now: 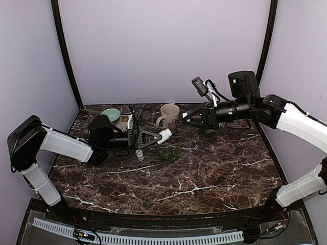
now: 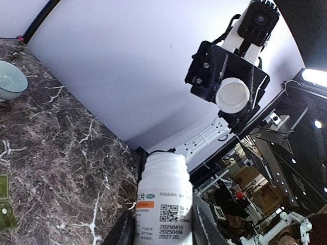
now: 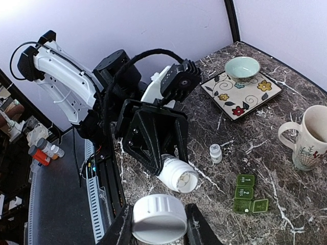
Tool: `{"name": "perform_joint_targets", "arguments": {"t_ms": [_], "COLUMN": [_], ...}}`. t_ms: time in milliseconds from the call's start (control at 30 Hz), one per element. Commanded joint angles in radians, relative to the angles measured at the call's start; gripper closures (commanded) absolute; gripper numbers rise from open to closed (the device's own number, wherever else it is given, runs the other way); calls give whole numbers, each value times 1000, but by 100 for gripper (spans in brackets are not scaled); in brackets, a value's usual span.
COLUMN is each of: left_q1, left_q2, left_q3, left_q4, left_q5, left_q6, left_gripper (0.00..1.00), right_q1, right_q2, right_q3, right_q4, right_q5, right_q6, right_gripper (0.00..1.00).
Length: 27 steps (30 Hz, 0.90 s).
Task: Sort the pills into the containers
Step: Close the lid of the pill bottle on the pill bottle.
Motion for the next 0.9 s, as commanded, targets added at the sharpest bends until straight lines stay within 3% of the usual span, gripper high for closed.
{"name": "perform_joint_targets", "arguments": {"t_ms": [0,367,867], "left_q1": [5,30,49], "left_q2": [-21,33,84], "left_q3": [47,16,25], "left_q4": [117,427,557], "left_q5": [149,238,334], "left_q6": [-99,-345,-465], "left_gripper": [89,89,89], "right_q1": [44,119,212], "right_q2": [31,103,170], "right_q3": [67,187,315], "right_q4": [-80,-181,-344], "right_q5": [47,84,100], "right_q6": [-52,-77,-110], "right_gripper": [87,87,85]}}
